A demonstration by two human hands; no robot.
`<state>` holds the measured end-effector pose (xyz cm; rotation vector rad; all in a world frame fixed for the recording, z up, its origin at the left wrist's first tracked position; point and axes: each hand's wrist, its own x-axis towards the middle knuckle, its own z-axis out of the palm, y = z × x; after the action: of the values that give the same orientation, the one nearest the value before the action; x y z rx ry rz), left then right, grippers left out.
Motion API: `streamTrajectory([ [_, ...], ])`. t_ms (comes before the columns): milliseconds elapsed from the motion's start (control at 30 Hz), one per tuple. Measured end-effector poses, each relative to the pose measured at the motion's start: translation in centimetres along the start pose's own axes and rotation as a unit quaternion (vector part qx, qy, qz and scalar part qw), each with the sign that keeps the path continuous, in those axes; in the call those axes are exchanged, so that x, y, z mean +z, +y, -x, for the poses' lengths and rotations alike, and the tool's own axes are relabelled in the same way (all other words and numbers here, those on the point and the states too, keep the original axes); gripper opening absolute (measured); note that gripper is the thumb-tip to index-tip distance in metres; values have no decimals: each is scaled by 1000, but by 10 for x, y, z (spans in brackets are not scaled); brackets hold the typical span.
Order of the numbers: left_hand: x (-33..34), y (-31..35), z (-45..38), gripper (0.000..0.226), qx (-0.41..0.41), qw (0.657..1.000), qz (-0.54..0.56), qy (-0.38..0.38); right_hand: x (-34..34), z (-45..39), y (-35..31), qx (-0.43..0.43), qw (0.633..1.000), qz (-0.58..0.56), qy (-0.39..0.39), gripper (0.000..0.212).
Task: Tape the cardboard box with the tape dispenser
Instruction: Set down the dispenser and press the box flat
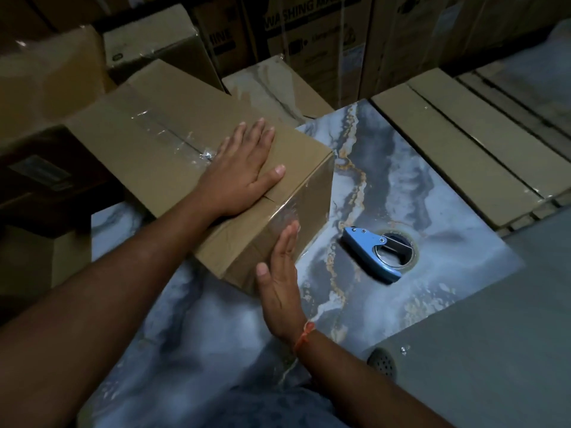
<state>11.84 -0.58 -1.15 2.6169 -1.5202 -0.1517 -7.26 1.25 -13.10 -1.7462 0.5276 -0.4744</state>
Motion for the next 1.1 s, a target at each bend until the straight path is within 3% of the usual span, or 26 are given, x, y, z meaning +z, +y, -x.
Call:
streamTrajectory([
  [133,0,2,1,76,-1,1000,4,1,-8,0,27,153,984,-85,-42,66],
  [233,-4,2,10,77,28,999,9,-13,-17,6,30,211,973,-62,-74,67],
  [367,-10,-28,25,79,55,997,7,-46,-21,8,1,135,991,1,-3,70],
  [467,-20,-67,29,79,-66,997,-10,-30,-25,6,-23,46,998,31,2,71],
  [600,-32,-88,30,83,-204,978,-21,-34,-51,8,-18,35,991,130,-17,65],
  [700,-32,-54,35,88,-243,968,19,-64,-95,8,7,57,964,256,49,46],
  [800,-30,2,53,94,-210,971,80,-80,-141,4,34,88,888,450,49,38],
  [933,-24,75,89,73,-95,976,188,63,-184,-3,59,106,835,539,-21,52],
  [1100,13,148,106,22,-63,917,322,226,-213,-18,84,50,807,578,-111,47],
])
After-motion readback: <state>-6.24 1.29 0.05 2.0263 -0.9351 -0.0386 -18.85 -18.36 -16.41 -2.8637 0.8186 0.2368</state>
